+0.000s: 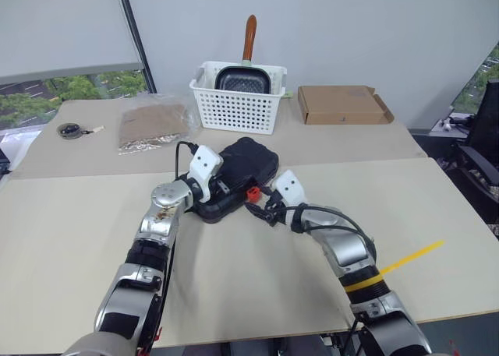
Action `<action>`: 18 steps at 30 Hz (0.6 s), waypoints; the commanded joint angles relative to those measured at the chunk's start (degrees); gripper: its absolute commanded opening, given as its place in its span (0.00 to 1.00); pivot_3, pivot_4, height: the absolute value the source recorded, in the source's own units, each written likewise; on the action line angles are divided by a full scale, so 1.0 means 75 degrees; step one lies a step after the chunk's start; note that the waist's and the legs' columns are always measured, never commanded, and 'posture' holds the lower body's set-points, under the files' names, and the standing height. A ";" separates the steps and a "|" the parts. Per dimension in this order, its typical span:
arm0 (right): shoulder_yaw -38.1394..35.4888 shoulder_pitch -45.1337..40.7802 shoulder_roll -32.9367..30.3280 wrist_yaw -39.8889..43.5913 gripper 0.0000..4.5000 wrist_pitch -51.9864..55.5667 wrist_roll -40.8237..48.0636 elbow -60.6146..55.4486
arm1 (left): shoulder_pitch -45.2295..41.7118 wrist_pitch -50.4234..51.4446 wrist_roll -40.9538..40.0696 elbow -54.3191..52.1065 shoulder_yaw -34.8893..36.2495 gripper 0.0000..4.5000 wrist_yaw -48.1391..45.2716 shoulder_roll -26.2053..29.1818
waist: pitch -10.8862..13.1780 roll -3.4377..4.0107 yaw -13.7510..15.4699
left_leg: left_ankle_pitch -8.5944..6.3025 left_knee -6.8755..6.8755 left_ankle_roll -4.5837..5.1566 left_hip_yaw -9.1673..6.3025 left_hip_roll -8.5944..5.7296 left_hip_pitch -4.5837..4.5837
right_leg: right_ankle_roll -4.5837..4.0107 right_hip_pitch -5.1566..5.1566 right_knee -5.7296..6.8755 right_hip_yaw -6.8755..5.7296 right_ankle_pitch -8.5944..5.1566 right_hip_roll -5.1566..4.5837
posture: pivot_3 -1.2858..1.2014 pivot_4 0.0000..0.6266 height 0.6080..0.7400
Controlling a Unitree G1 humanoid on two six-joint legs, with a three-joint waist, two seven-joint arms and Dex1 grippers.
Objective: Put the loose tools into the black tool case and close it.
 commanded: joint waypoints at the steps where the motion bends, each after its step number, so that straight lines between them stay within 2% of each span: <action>1: -0.0121 -0.0046 0.0188 -0.0266 0.75 0.0081 0.0080 -0.0153 | 0.0528 0.0384 0.0275 0.0721 -0.0264 1.00 -0.0004 0.0004 | 0.0000 0.0001 0.0000 | 0.0000 -0.0002 -0.0001 0.0000 0.0000 0.0000 | 0.0000 0.0000 -0.0001 0.0000 0.0000 0.0000 | 0.52 0.24 0.70; 7: -0.0228 -0.0131 0.0403 -0.0417 0.75 -0.0027 0.0146 0.0195 | 0.0542 0.0381 0.0273 0.0726 -0.0253 1.00 -0.0001 0.0011 | -0.0002 0.0003 -0.0001 | -0.0001 -0.0011 -0.0003 -0.0001 0.0001 0.0001 | 0.0001 -0.0001 -0.0006 -0.0001 0.0000 0.0000 | 0.52 0.24 0.70; 9: -0.0191 -0.0149 0.0450 -0.0449 0.63 -0.0083 0.0116 0.0289 | 0.0546 0.0373 0.0273 0.0728 -0.0244 1.00 -0.0016 0.0037 | -0.0002 0.0004 -0.0001 | -0.0001 -0.0013 -0.0003 -0.0001 0.0000 0.0002 | 0.0001 -0.0001 -0.0007 -0.0001 0.0000 0.0000 | 0.52 0.24 0.70; 10: -0.0182 -0.0153 0.0467 -0.0470 0.61 -0.0104 0.0106 0.0316 | 0.0543 0.0370 0.0273 0.0734 -0.0240 1.00 -0.0022 0.0046 | -0.0002 0.0004 -0.0001 | -0.0001 -0.0016 -0.0003 -0.0001 0.0000 0.0003 | 0.0001 -0.0001 -0.0008 0.0000 0.0000 0.0000 | 0.52 0.24 0.70; 14: -0.0224 -0.0182 0.0535 -0.0574 0.29 -0.0217 0.0109 0.0368 | 0.0483 0.0340 0.0287 0.0812 -0.0228 1.00 -0.0029 0.0070 | -0.0003 0.0005 -0.0002 | -0.0001 -0.0021 -0.0003 -0.0001 0.0001 0.0006 | 0.0001 0.0000 -0.0009 -0.0001 0.0000 0.0000 | 0.52 0.24 0.70; 18: -0.0204 -0.0126 0.0474 -0.0570 0.28 -0.0215 0.0101 0.0242 | 0.0488 0.0336 0.0292 0.0802 -0.0236 1.00 -0.0045 0.0078 | -0.0003 0.0005 -0.0002 | -0.0002 -0.0028 -0.0004 -0.0001 0.0001 0.0007 | 0.0001 -0.0003 -0.0010 -0.0002 0.0000 0.0001 | 0.52 0.24 0.70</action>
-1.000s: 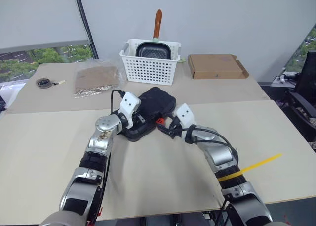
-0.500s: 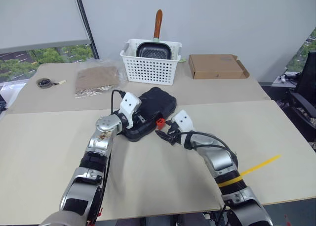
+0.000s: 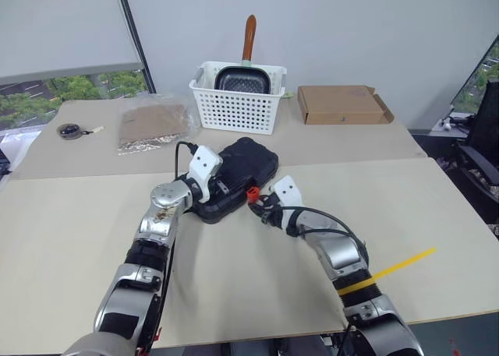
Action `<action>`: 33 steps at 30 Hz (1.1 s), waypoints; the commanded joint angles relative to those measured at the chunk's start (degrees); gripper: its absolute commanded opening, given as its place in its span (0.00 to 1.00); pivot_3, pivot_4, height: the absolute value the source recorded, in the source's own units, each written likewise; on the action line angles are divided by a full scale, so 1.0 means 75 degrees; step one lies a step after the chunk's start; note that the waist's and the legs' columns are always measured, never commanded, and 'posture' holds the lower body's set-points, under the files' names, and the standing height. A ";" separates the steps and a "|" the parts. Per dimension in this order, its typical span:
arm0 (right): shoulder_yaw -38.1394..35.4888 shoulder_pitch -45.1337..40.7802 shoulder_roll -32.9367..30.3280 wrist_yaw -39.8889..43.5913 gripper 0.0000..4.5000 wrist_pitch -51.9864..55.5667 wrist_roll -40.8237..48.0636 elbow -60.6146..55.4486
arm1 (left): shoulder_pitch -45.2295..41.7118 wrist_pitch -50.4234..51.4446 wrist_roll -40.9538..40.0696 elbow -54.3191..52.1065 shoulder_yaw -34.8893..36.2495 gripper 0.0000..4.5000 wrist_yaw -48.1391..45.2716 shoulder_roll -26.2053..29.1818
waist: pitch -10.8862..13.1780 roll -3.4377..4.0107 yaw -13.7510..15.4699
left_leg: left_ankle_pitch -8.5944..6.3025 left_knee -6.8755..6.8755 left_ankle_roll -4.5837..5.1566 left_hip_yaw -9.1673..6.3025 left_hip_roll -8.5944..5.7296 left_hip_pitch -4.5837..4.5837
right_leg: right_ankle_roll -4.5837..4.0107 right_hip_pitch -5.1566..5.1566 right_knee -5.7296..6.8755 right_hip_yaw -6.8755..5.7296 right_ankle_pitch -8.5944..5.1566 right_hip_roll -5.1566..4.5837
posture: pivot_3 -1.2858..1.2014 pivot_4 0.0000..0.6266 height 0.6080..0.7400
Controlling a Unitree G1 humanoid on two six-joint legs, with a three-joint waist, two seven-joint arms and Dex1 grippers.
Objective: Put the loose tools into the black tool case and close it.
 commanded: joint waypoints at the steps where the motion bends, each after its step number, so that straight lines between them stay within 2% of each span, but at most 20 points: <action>1: -0.0090 -0.0123 -0.0039 0.0012 0.28 -0.0171 0.0052 -0.0383 | 0.0480 0.0339 0.0293 0.0800 -0.0252 1.00 -0.0029 0.0055 | 0.0000 0.0000 0.0000 | 0.0000 -0.0001 0.0000 0.0000 0.0000 0.0000 | 0.0000 0.0000 0.0000 0.0001 0.0000 0.0000 | 0.52 0.24 0.70; 14: -0.0102 -0.0189 -0.0317 0.0028 0.28 -0.0094 0.0079 -0.1100 | 0.0530 0.0327 0.0300 0.0859 -0.0250 1.00 -0.0032 0.0040 | 0.0001 0.0001 0.0001 | -0.0001 -0.0009 -0.0001 0.0000 0.0000 -0.0005 | 0.0001 -0.0006 -0.0007 0.0000 0.0000 -0.0001 | 0.52 0.24 0.70; 15: -0.0079 -0.0236 -0.0313 0.0026 0.24 -0.0113 0.0052 -0.1042 | 0.0531 0.0325 0.0301 0.0865 -0.0247 1.00 -0.0031 0.0039 | 0.0002 0.0000 -0.0002 | -0.0001 -0.0009 -0.0002 0.0000 0.0000 -0.0005 | 0.0001 -0.0009 -0.0008 0.0000 0.0000 -0.0002 | 0.52 0.24 0.70; 18: 0.0009 -0.0339 -0.0296 0.0056 0.02 -0.0195 -0.0005 -0.0866 | 0.0525 0.0317 0.0303 0.0876 -0.0242 1.00 -0.0031 0.0036 | 0.0003 0.0001 -0.0006 | 0.0000 -0.0011 -0.0002 0.0001 0.0001 -0.0013 | 0.0001 -0.0019 -0.0007 0.0000 0.0000 -0.0002 | 0.52 0.24 0.70; 21: 0.0052 -0.0314 -0.0355 0.0130 0.01 -0.0148 -0.0005 -0.0879 | 0.0511 0.0301 0.0306 0.0894 -0.0227 1.00 -0.0016 0.0044 | 0.0003 0.0001 -0.0004 | 0.0000 -0.0011 -0.0002 0.0001 0.0000 -0.0013 | 0.0001 -0.0019 -0.0007 0.0000 0.0000 -0.0001 | 0.52 0.24 0.70; 23: 0.0074 -0.0277 -0.0406 0.0183 0.13 -0.0100 0.0000 -0.0905 | 0.0503 0.0291 0.0307 0.0910 -0.0219 1.00 -0.0016 0.0053 | 0.0003 0.0002 -0.0005 | 0.0000 -0.0012 -0.0002 0.0001 0.0000 -0.0013 | 0.0001 -0.0020 -0.0008 0.0000 0.0000 -0.0002 | 0.52 0.24 0.70; 24: 0.0077 -0.0258 -0.0422 0.0190 0.16 -0.0093 0.0002 -0.0918 | 0.0507 0.0287 0.0308 0.0912 -0.0217 1.00 -0.0016 0.0058 | 0.0003 0.0002 -0.0003 | 0.0000 -0.0012 -0.0002 0.0001 0.0000 -0.0012 | 0.0001 -0.0019 -0.0007 0.0000 0.0000 -0.0002 | 0.52 0.24 0.70; 28: 0.0144 -0.0140 -0.0542 0.0253 0.45 -0.0040 0.0001 -0.0994 | 0.0540 0.0274 0.0313 0.0908 -0.0212 1.00 -0.0012 0.0072 | 0.0002 0.0003 -0.0001 | -0.0001 -0.0019 -0.0003 0.0001 0.0000 -0.0007 | 0.0001 -0.0017 -0.0009 0.0000 0.0000 -0.0003 | 0.52 0.24 0.70; 33: 0.0160 0.0052 -0.0838 0.0542 0.45 0.0168 0.0077 -0.1274 | 0.0517 0.0254 0.0311 0.0973 -0.0192 1.00 0.0016 0.0061 | 0.0002 0.0003 0.0006 | -0.0001 -0.0039 -0.0004 0.0000 -0.0001 0.0000 | 0.0002 -0.0016 -0.0012 -0.0001 -0.0001 -0.0003 | 0.52 0.24 0.70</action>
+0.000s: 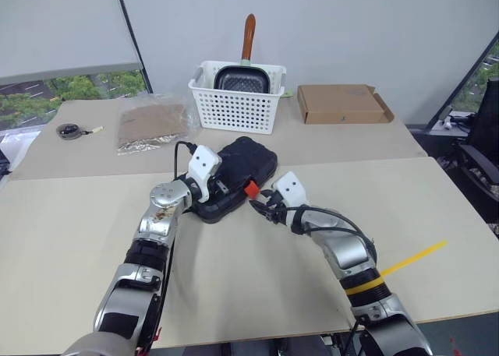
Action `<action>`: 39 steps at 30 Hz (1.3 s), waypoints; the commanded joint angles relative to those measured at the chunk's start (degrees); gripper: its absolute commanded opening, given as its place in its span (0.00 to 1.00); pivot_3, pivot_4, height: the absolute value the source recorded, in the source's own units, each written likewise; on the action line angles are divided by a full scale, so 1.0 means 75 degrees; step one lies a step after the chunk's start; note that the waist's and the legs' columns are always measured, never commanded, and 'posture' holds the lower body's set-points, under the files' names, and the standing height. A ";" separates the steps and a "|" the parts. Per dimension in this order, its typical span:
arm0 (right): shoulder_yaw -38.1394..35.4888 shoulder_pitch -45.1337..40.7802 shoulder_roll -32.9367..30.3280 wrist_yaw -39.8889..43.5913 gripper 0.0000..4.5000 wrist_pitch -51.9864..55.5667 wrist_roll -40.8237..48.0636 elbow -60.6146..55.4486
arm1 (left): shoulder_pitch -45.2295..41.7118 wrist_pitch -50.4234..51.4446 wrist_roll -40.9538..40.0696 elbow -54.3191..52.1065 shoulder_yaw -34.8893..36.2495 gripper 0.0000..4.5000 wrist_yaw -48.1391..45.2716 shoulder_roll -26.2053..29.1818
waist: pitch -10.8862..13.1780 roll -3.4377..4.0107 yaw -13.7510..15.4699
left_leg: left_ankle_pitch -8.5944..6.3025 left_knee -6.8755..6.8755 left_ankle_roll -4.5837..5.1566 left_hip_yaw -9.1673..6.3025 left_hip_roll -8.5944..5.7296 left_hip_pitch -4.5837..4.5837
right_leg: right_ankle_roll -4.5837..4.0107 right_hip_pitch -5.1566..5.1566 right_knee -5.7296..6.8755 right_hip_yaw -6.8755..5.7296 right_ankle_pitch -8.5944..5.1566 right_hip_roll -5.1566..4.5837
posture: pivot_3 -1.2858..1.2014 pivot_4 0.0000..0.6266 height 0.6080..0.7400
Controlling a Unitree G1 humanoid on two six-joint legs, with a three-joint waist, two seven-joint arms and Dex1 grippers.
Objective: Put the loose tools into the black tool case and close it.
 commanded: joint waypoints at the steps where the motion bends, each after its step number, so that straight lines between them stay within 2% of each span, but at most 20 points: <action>1: -0.0036 0.0084 -0.0218 0.0204 0.45 0.0109 0.0074 -0.0568 | 0.0516 0.0270 0.0307 0.0955 -0.0218 1.00 0.0031 0.0056 | -0.0001 0.0002 0.0003 | 0.0000 -0.0001 0.0000 0.0000 0.0000 0.0001 | 0.0000 0.0000 0.0000 0.0000 0.0000 0.0000 | 0.52 0.24 0.70; 4: -0.0141 0.0095 -0.0285 0.0165 0.45 0.0130 0.0106 -0.0718 | 0.0491 0.0350 0.0215 0.1002 -0.0108 1.00 0.0108 0.0007 | -0.0003 0.0004 0.0004 | 0.0000 -0.0004 0.0000 0.0000 0.0000 0.0006 | 0.0000 0.0003 -0.0002 0.0000 0.0000 -0.0002 | 0.52 0.24 0.70; 5: -0.0176 0.0074 -0.0268 0.0115 0.34 0.0116 0.0114 -0.0743 | 0.0483 0.0384 0.0176 0.1015 -0.0068 1.00 0.0122 -0.0011 | -0.0003 0.0004 0.0001 | 0.0000 -0.0005 -0.0001 0.0000 0.0000 0.0006 | 0.0000 0.0003 -0.0003 0.0000 -0.0001 -0.0003 | 0.52 0.24 0.70; 6: -0.0181 0.0020 -0.0244 0.0095 0.30 0.0127 0.0117 -0.0750 | 0.0473 0.0430 0.0128 0.1034 -0.0020 1.00 0.0128 -0.0026 | -0.0003 0.0006 -0.0001 | -0.0001 -0.0005 -0.0001 0.0000 0.0001 0.0007 | 0.0000 0.0002 -0.0003 -0.0001 -0.0001 -0.0003 | 0.52 0.24 0.70; 8: -0.0156 -0.0098 -0.0170 0.0063 0.12 0.0119 0.0096 -0.0624 | 0.0448 0.0469 0.0101 0.1077 0.0022 1.00 0.0124 -0.0027 | -0.0004 0.0007 -0.0006 | -0.0001 -0.0008 -0.0003 0.0000 0.0002 0.0009 | 0.0001 0.0001 -0.0003 -0.0002 -0.0001 -0.0004 | 0.52 0.24 0.70; 10: -0.0090 -0.0206 -0.0099 0.0040 0.00 0.0009 0.0019 -0.0367 | 0.0422 0.0469 0.0118 0.1117 0.0034 1.00 0.0110 -0.0020 | -0.0004 0.0008 -0.0008 | -0.0005 -0.0011 -0.0009 -0.0001 0.0003 0.0014 | 0.0001 0.0001 -0.0003 -0.0005 -0.0001 -0.0003 | 0.52 0.24 0.70; 28: 0.0022 -0.1144 0.0572 0.0094 0.00 -0.0672 -0.0207 0.1111 | 0.0407 0.0403 0.0160 0.1198 0.0085 1.00 0.0126 -0.0046 | -0.0003 0.0009 -0.0103 | -0.0004 -0.0020 -0.0016 -0.0003 0.0013 0.0040 | 0.0004 0.0001 -0.0004 -0.0038 0.0001 -0.0014 | 0.52 0.24 0.70; 35: 0.0032 -0.1099 0.0580 0.0133 0.00 -0.0738 -0.0227 0.1145 | 0.0441 0.0410 0.0141 0.1172 0.0093 1.00 0.0156 -0.0075 | -0.0002 0.0010 -0.0101 | -0.0005 -0.0028 -0.0019 -0.0003 0.0018 0.0050 | 0.0004 -0.0001 -0.0004 -0.0062 0.0001 -0.0022 | 0.52 0.24 0.70; 39: -0.0157 -0.0635 0.0164 0.0625 0.00 -0.0687 0.0099 0.0481 | 0.0593 0.0261 -0.0246 0.0623 0.0480 1.00 0.0030 0.0068 | 0.0001 0.0014 -0.0102 | -0.0006 -0.0030 -0.0020 -0.0003 0.0017 0.0047 | 0.0004 -0.0005 -0.0005 -0.0065 0.0001 -0.0028 | 0.52 0.24 0.70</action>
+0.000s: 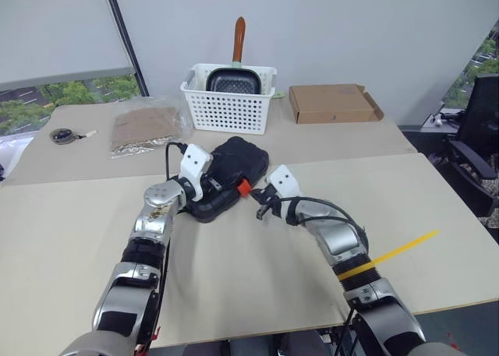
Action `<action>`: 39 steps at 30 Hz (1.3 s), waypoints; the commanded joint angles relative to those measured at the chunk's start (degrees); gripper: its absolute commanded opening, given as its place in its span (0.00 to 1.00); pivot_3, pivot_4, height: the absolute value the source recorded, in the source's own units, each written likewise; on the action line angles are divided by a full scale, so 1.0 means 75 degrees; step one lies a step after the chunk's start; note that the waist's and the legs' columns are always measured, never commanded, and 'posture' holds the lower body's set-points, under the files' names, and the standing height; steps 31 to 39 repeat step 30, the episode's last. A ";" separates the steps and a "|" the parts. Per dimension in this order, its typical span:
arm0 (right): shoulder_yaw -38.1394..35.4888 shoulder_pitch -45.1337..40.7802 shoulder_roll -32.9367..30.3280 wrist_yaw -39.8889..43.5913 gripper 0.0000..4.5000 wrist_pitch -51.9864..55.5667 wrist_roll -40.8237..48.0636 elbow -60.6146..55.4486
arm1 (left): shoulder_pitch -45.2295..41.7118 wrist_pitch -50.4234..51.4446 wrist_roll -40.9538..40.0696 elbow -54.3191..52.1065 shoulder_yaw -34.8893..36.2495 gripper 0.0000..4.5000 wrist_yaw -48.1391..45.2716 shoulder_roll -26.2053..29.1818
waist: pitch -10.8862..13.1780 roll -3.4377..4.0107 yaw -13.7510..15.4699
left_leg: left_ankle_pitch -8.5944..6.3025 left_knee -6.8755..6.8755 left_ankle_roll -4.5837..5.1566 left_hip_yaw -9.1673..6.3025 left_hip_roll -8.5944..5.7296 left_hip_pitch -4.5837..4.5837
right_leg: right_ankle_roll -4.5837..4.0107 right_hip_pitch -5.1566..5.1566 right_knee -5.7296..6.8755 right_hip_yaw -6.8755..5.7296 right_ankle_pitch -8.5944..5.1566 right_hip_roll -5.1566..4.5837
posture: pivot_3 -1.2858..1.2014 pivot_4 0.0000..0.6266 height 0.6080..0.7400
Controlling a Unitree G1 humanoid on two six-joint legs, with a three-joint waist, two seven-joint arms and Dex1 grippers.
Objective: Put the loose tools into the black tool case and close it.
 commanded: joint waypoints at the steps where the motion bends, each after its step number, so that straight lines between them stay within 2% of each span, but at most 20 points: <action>1: -0.0239 0.0348 -0.0324 0.0533 0.00 -0.0223 0.0420 -0.0960 | 0.0733 0.0252 -0.0277 -0.0013 0.0175 1.00 -0.0209 0.0112 | 0.0000 0.0001 0.0003 | 0.0000 -0.0005 0.0000 0.0000 0.0000 -0.0005 | 0.0001 -0.0007 -0.0001 0.0000 0.0000 -0.0011 | 0.52 0.24 0.70; 4: -0.0761 0.0860 -0.0726 0.0932 0.00 -0.0449 0.0902 -0.1430 | 0.1163 0.0385 -0.0853 -0.1193 0.0555 1.00 -0.0591 0.0422 | 0.0002 -0.0002 -0.0021 | 0.0001 -0.0010 -0.0002 0.0003 -0.0003 -0.0045 | 0.0005 -0.0049 0.0001 -0.0020 0.0003 -0.0037 | 0.52 0.24 0.70; 7: -0.1210 0.1182 -0.1164 0.1203 0.18 -0.0831 0.1186 -0.1596 | 0.1675 0.0923 -0.1642 -0.2500 0.1062 1.00 -0.0709 0.0749 | 0.0012 -0.0010 -0.0087 | 0.0020 -0.0010 0.0022 0.0020 -0.0005 -0.0073 | 0.0006 -0.0088 0.0006 -0.0014 0.0005 0.0005 | 0.52 0.24 0.70; 11: -0.1779 0.1587 -0.1713 0.1642 0.49 -0.1286 0.1578 -0.1585 | 0.2667 0.1713 -0.2573 -0.4144 0.1776 1.00 -0.0755 0.1317 | 0.0046 -0.0050 -0.0133 | -0.0008 -0.0052 -0.0010 0.0021 0.0002 -0.0075 | 0.0016 -0.0104 -0.0012 -0.0008 -0.0007 0.0034 | 0.52 0.24 0.70; 17: -0.2452 0.2188 -0.2470 0.2625 0.96 -0.2104 0.2090 -0.1131 | 0.4900 0.2536 -0.2989 -0.5948 0.2842 1.00 -0.0350 0.1976 | 0.0079 -0.0061 0.0027 | -0.0041 -0.0078 0.0019 0.0023 -0.0005 -0.0097 | 0.0028 -0.0098 -0.0104 -0.0020 -0.0024 0.0030 | 0.52 0.24 0.70; 18: -0.2564 0.2283 -0.2578 0.2812 0.98 -0.2300 0.2173 -0.0975 | 0.5388 0.2618 -0.2989 -0.6222 0.3032 1.00 -0.0254 0.2009 | 0.0082 -0.0061 0.0039 | -0.0049 -0.0078 0.0024 0.0024 -0.0006 -0.0095 | 0.0028 -0.0090 -0.0112 -0.0017 -0.0024 0.0027 | 0.52 0.24 0.70; 21: -0.2766 0.2413 -0.2778 0.3227 0.98 -0.2694 0.2366 -0.0539 | 0.6527 0.2545 -0.2785 -0.6727 0.3308 1.00 -0.0013 0.1946 | 0.0090 -0.0065 0.0095 | -0.0080 -0.0073 0.0058 0.0032 -0.0023 -0.0093 | 0.0028 -0.0079 -0.0128 -0.0005 -0.0024 0.0007 | 0.52 0.24 0.70; 27: -0.2893 0.2366 -0.2901 0.3632 0.98 -0.3081 0.2457 0.0191 | 0.7700 0.1972 -0.2254 -0.6932 0.3104 1.00 0.0269 0.1642 | 0.0107 -0.0058 0.0242 | -0.0110 -0.0043 0.0039 0.0039 -0.0029 -0.0094 | 0.0007 -0.0081 -0.0128 0.0000 -0.0037 -0.0005 | 0.52 0.24 0.70; 39: -0.2879 0.2306 -0.2904 0.3733 0.98 -0.3168 0.2503 0.0341 | 0.7753 0.1833 -0.2124 -0.6921 0.2959 1.00 0.0325 0.1573 | 0.0111 -0.0052 0.0258 | -0.0124 -0.0020 0.0014 0.0034 -0.0023 -0.0098 | 0.0004 -0.0081 -0.0116 -0.0005 -0.0038 0.0000 | 0.52 0.24 0.70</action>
